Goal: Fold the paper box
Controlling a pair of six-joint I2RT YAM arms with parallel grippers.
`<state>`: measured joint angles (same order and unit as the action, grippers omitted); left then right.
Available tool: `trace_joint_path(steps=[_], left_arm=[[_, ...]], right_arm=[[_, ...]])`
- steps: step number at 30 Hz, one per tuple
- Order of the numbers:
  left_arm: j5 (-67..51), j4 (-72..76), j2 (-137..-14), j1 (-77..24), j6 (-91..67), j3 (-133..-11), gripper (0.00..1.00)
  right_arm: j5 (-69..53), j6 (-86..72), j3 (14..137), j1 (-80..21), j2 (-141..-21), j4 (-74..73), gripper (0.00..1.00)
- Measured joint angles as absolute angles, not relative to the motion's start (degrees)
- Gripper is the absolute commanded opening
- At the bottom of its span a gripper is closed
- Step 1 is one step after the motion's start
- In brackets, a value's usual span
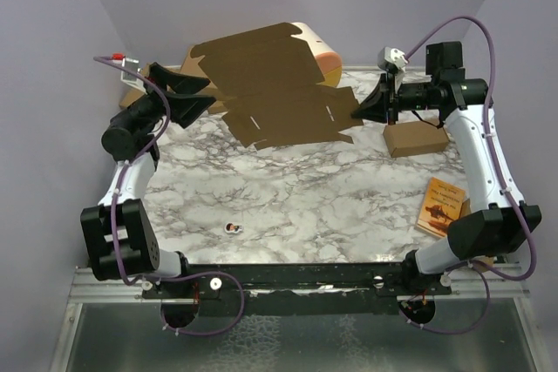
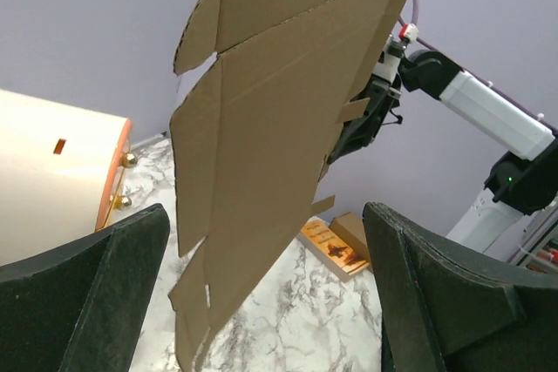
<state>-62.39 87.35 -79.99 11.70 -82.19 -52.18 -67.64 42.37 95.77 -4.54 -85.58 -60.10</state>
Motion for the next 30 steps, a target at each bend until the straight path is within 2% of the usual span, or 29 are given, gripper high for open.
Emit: trace_joint_path(steps=[10, 15, 17, 18, 19, 20, 21, 22, 24, 25, 26, 27, 30], left_arm=[[-62.7, 87.7, -88.0, 10.8, -82.8, -57.2, 0.85], [-62.8, 87.8, -88.0, 7.6, -82.1, -58.8, 0.75], [-62.8, 87.8, -87.5, 6.5, -81.6, -59.3, 0.67], [-62.9, 87.8, -87.3, 6.3, -81.3, -59.5, 0.58], [-62.9, 87.8, -87.1, 6.3, -81.0, -59.7, 0.48], [-62.9, 87.9, -87.1, 6.3, -80.8, -59.9, 0.29], [-63.0, 87.9, -87.1, 6.3, -80.6, -60.1, 0.17], [-63.0, 87.9, -87.1, 6.3, -80.7, -60.2, 0.07], [-63.1, 87.9, -87.2, 6.2, -80.6, -60.4, 0.00], [-63.1, 87.9, -87.2, 6.2, -80.8, -60.5, 0.00], [-63.2, 87.9, -87.2, 6.2, -80.9, -60.5, 0.00], [-63.2, 87.9, -87.2, 6.2, -81.1, -60.5, 0.00], [-63.1, 87.9, -87.0, 6.2, -81.0, -60.2, 0.00]], right_arm=[[-69.8, 43.2, 98.2, -4.5, -87.7, -63.7, 0.01], [-70.0, 43.9, 98.9, -4.5, -89.0, -65.4, 0.01], [-70.0, 44.3, 99.5, -4.5, -90.0, -66.3, 0.01], [-70.0, 44.5, 99.8, -4.5, -90.6, -66.8, 0.01], [-70.0, 44.7, 100.0, -4.5, -91.0, -67.0, 0.01], [-70.1, 44.9, 100.2, -4.5, -91.4, -67.3, 0.01], [-70.3, 45.1, 100.4, -4.5, -91.9, -67.5, 0.01], [-70.3, 45.3, 100.5, -4.5, -92.1, -67.8, 0.01], [-70.4, 45.4, 100.6, -4.5, -92.4, -68.2, 0.01], [-70.4, 45.4, 100.6, -4.5, -92.4, -68.3, 0.01], [-70.4, 45.4, 100.6, -4.5, -92.4, -68.5, 0.03], [-70.4, 45.4, 100.7, -4.5, -92.4, -68.8, 0.09], [-70.9, 44.9, 100.7, -4.5, -92.4, -68.8, 0.35]])
